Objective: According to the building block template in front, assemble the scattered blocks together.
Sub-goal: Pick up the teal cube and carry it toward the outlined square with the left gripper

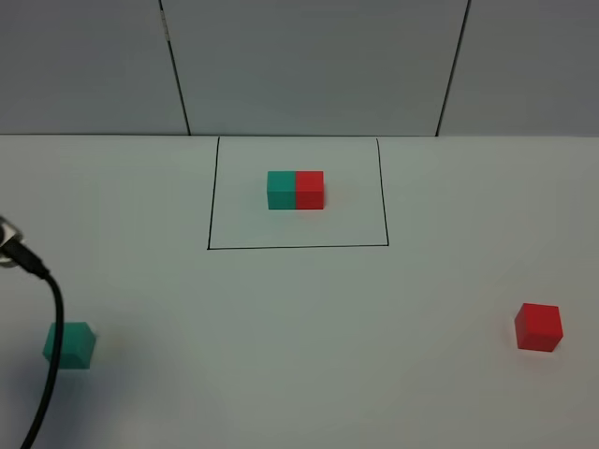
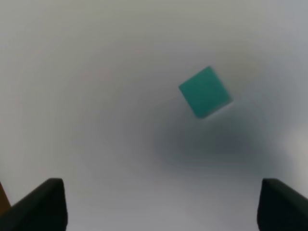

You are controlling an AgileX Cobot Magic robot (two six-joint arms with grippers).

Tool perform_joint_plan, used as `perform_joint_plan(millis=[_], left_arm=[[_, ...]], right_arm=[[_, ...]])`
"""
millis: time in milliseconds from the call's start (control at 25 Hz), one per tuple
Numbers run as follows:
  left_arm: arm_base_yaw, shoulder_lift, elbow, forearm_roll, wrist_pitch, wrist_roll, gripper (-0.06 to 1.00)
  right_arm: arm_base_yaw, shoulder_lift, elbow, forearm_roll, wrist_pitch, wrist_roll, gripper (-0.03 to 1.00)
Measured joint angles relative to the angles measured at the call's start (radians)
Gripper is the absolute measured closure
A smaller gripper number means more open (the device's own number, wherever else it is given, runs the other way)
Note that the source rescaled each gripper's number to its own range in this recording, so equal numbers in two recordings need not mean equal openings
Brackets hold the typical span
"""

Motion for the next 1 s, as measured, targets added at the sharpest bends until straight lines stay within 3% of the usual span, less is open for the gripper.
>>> perform_joint_plan(millis=[120, 280, 480, 640, 1000], left_arm=[[-0.065, 0.140, -0.092, 0.052, 0.045, 0.070, 0.08], [-0.113, 0.297, -0.132, 0.056, 0.053, 0.234, 0.08], [-0.117, 0.459, -0.132, 0.056, 0.071, 0.408, 0.08], [-0.117, 0.543, -0.132, 0.056, 0.024, 0.527, 0.08], [-0.093, 0.659, -0.132, 0.050, -0.066, 0.658, 0.08]], right_arm=[[0.000, 0.000, 0.000, 0.000, 0.000, 0.000, 0.40], [0.000, 0.000, 0.000, 0.000, 0.000, 0.000, 0.40], [0.000, 0.000, 0.000, 0.000, 0.000, 0.000, 0.40], [0.000, 0.000, 0.000, 0.000, 0.000, 0.000, 0.40], [0.000, 0.000, 0.000, 0.000, 0.000, 0.000, 0.40]])
